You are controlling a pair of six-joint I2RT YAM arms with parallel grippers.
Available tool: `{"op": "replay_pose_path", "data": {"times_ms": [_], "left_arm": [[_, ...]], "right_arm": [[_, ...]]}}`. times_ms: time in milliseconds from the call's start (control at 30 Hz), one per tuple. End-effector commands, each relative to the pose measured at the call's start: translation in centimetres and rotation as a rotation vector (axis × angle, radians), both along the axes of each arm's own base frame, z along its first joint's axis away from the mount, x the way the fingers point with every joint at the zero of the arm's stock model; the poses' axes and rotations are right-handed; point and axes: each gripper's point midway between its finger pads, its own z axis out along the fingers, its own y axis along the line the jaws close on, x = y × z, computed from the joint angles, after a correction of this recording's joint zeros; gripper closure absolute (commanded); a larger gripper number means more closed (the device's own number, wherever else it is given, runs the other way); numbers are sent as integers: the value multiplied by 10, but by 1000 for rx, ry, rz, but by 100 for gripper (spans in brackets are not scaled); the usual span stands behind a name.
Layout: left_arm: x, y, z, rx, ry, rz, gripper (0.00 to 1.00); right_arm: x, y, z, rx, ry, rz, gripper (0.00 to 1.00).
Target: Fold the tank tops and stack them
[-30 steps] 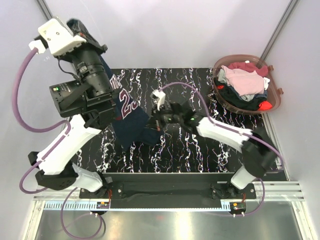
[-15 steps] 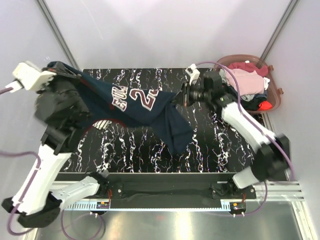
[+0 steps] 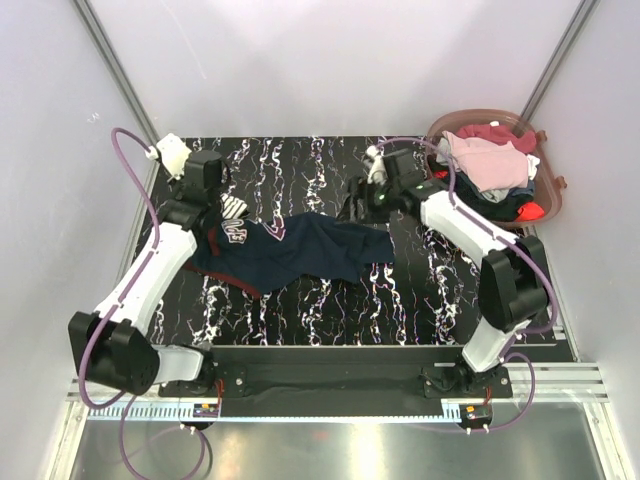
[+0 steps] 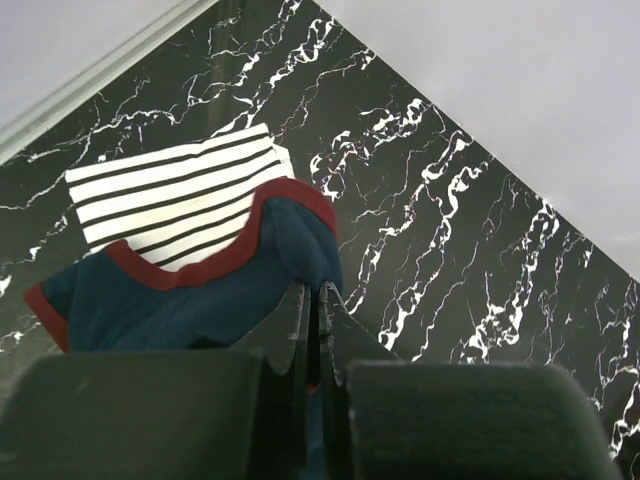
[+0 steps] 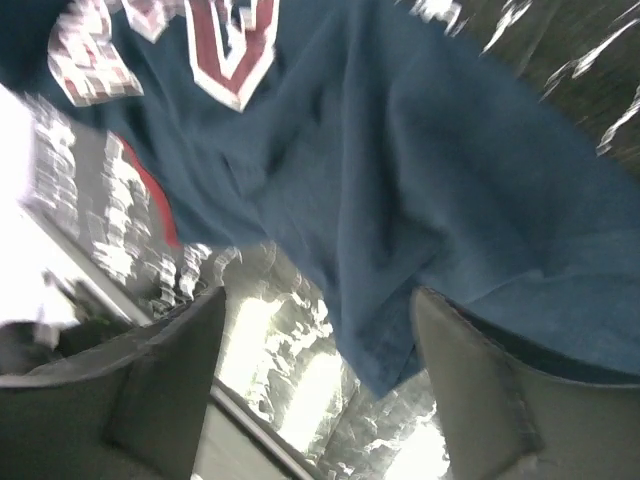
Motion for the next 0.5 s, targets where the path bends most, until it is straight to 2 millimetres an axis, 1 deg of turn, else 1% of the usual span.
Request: {"op": "replay_pose_path", "data": {"times_ms": [0,33,67,100,167,200,267,300,333,367,400,467], "left_arm": [[15,3,24,-74,-97,30,100],[17,10,23,-79,-93,47,100],[18,12,20,-79,-80,51,100],[17,16,20,-80,-77,62,100],[14,25,22,-71,-81,92,100],[13,29,22,-72,-85,108,100],[8,35,27,-67,-101,133,100],[6,37,28,-67,-106,142,100],[4,39,30,-70,-113,149,100],[1,40,34,-72,-125,154,100],[1,40,35,-77,-131,157,100],[-3,41,37,-86,-139,162,100]], "right_arm": [[-33,-4,-30,-216,-20,43,14],[-38,-6,-38,-243,-5,40,9],[-45,-6,-46,-269,12,38,5],[-52,-14,-59,-300,38,16,2],[-68,-18,-72,-296,72,14,2],[-72,-20,-75,-294,78,6,4],[-80,-20,-79,-277,74,15,5],[-91,-22,-84,-280,83,26,4],[-95,-22,-87,-276,83,36,3],[-94,-17,-88,-251,64,50,3],[-99,-16,-94,-239,78,72,3],[-95,-10,-95,-224,73,83,3]]}}
